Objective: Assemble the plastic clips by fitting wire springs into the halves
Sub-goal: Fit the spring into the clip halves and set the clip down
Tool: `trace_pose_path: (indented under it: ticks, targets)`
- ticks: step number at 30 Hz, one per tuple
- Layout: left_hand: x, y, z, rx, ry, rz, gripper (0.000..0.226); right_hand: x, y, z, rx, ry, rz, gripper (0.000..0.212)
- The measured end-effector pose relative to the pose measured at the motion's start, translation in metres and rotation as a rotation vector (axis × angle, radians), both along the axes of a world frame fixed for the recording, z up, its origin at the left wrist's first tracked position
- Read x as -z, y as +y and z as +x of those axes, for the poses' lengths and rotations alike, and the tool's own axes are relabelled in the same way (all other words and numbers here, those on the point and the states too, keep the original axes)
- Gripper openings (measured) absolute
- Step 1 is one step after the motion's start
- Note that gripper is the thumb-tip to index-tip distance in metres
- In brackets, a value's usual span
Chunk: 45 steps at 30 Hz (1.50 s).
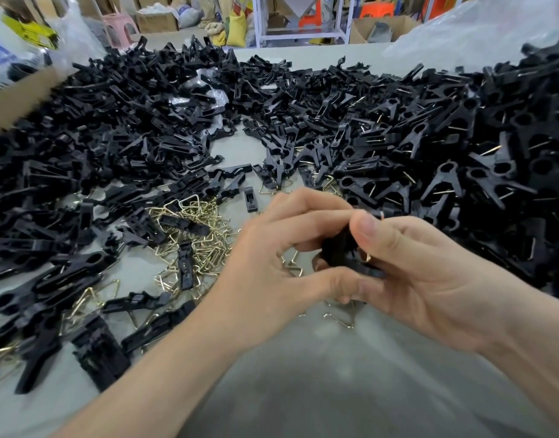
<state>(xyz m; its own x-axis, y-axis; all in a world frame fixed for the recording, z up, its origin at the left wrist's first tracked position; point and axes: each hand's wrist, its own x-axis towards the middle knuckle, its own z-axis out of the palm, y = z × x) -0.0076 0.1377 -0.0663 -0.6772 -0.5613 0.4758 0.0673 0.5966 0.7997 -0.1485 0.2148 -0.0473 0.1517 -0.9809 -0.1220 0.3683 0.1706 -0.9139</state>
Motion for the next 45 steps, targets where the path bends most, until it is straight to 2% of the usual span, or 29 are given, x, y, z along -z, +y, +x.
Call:
trace_pose_path:
  ticks: [3,7,11,13,16,18,20,24,31,40,45]
  targets:
    - [0.0,0.0,0.0,-0.014,0.008,-0.011,0.04,0.0,0.0,-0.002,-0.024,-0.005,0.013,0.045]
    - [-0.002,0.002,-0.001,-0.043,0.01,0.0,0.04,0.007,-0.001,-0.003,-0.081,-0.104,0.003,0.055]
    - [-0.005,0.004,0.0,-0.062,-0.009,-0.048,0.045,0.01,0.002,-0.008,-0.123,-0.176,0.011,0.056]
    - [-0.006,0.005,0.001,-0.048,-0.001,-0.036,0.044,0.011,0.002,-0.009,-0.151,-0.212,0.007,0.065]
    - [-0.007,0.005,0.003,-0.042,-0.007,-0.041,0.046,0.013,0.0,-0.008,-0.134,-0.2,0.026,0.089]
    - [-0.008,0.004,0.003,-0.064,-0.031,-0.087,0.049,0.014,-0.001,-0.007,-0.122,-0.228,0.022,0.094]
    - [-0.008,0.004,0.003,-0.064,-0.028,-0.101,0.045,0.015,-0.002,-0.008,-0.128,-0.284,0.021,0.089]
    - [-0.008,0.0,0.002,-0.05,-0.004,-0.09,0.032,0.018,0.0,-0.01,-0.056,-0.286,0.044,0.054]
    - [-0.009,-0.001,0.004,-0.076,-0.076,-0.159,0.029,0.018,0.0,-0.014,-0.008,-0.245,0.006,0.052]
    - [-0.012,0.003,0.003,-0.12,0.022,-0.191,0.041,0.017,-0.005,-0.01,-0.108,-0.148,-0.2,0.037]
    - [-0.012,0.002,0.004,-0.125,0.03,-0.205,0.043,0.015,-0.003,-0.009,-0.059,-0.117,-0.188,0.039]
